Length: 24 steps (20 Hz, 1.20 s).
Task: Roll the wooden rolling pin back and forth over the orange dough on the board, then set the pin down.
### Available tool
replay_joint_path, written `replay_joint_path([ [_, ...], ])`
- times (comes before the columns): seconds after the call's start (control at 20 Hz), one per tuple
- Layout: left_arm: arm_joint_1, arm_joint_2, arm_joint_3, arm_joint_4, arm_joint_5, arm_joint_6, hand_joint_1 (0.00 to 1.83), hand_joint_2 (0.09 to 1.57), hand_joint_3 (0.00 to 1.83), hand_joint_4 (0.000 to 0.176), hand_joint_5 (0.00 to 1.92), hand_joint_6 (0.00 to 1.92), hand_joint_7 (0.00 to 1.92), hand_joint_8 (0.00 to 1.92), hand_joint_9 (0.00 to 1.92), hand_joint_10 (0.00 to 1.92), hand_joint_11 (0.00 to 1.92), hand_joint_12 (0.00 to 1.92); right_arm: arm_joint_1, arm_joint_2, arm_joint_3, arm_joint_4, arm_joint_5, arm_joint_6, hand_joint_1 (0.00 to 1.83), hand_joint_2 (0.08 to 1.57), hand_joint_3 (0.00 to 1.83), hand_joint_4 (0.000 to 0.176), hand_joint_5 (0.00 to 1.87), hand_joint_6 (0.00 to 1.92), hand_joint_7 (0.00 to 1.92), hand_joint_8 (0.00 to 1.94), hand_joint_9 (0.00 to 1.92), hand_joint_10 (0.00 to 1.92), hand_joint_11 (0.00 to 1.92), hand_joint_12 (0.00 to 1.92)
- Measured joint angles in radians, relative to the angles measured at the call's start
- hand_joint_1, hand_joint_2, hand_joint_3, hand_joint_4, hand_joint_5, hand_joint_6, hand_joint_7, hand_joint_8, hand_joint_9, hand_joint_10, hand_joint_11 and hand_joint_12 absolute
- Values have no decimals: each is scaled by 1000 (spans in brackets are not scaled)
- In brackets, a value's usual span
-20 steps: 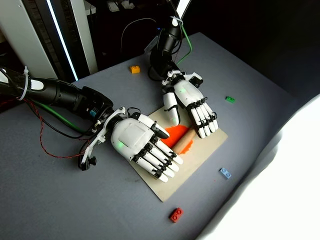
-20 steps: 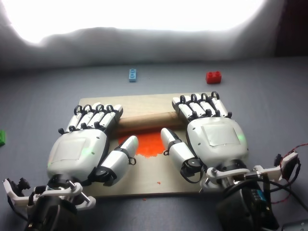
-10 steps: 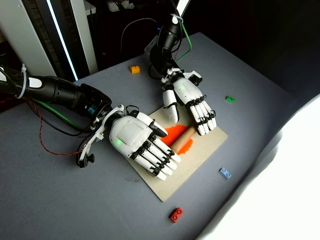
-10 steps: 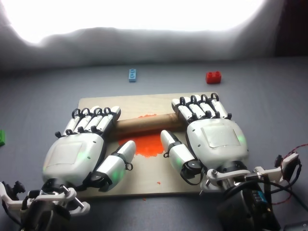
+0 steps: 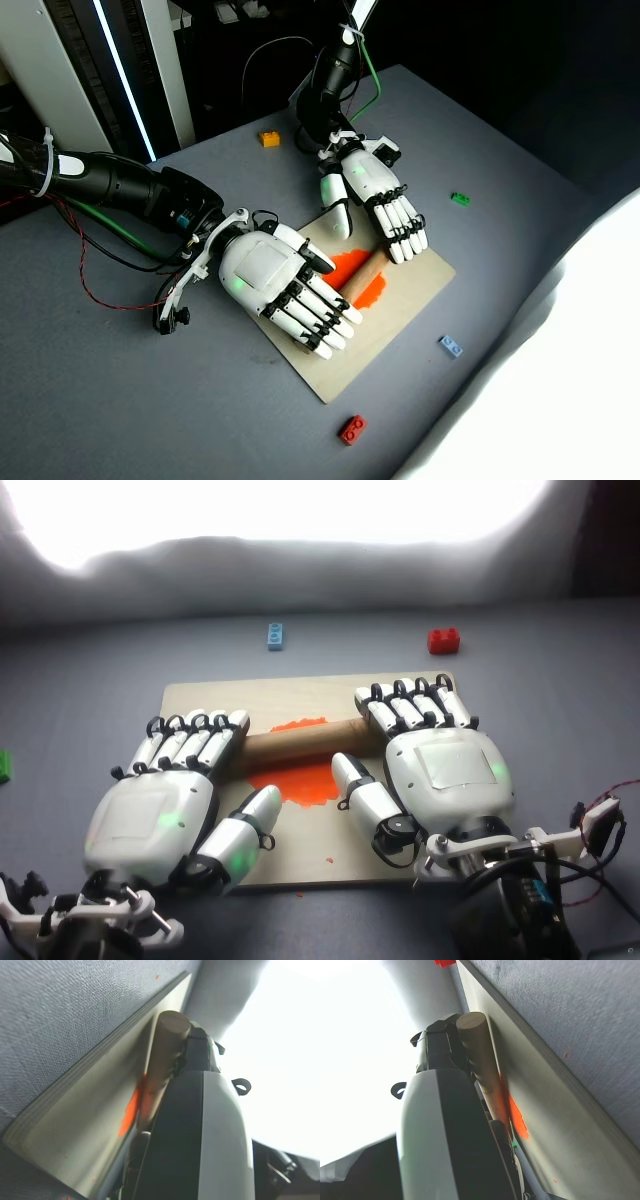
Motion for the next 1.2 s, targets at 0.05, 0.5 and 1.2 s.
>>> replay_joint_path([
  [0.05, 4, 0, -2, 4, -3, 0, 0, 1492, 0, 0, 187, 6, 236, 1, 179, 2, 0, 347, 0, 0, 0, 0, 0, -4, 0, 1448, 0, 0, 323, 9, 331, 1, 282, 9, 0, 627],
  [0.5, 27, 0, -15, 23, -26, 46, 0, 1488, 0, 0, 183, 10, 226, 6, 178, 10, 0, 386, -25, 3, -40, -55, 21, -37, 0, 1449, 1, 0, 285, 4, 328, 4, 268, 3, 0, 601],
  [1.2, 41, 19, -63, 39, -39, 47, 0, 1490, 0, 0, 124, 1, 185, 1, 145, 2, 0, 293, -50, 3, -78, -80, 45, -63, 0, 1435, 0, 0, 291, 4, 335, 0, 276, 2, 0, 628],
])
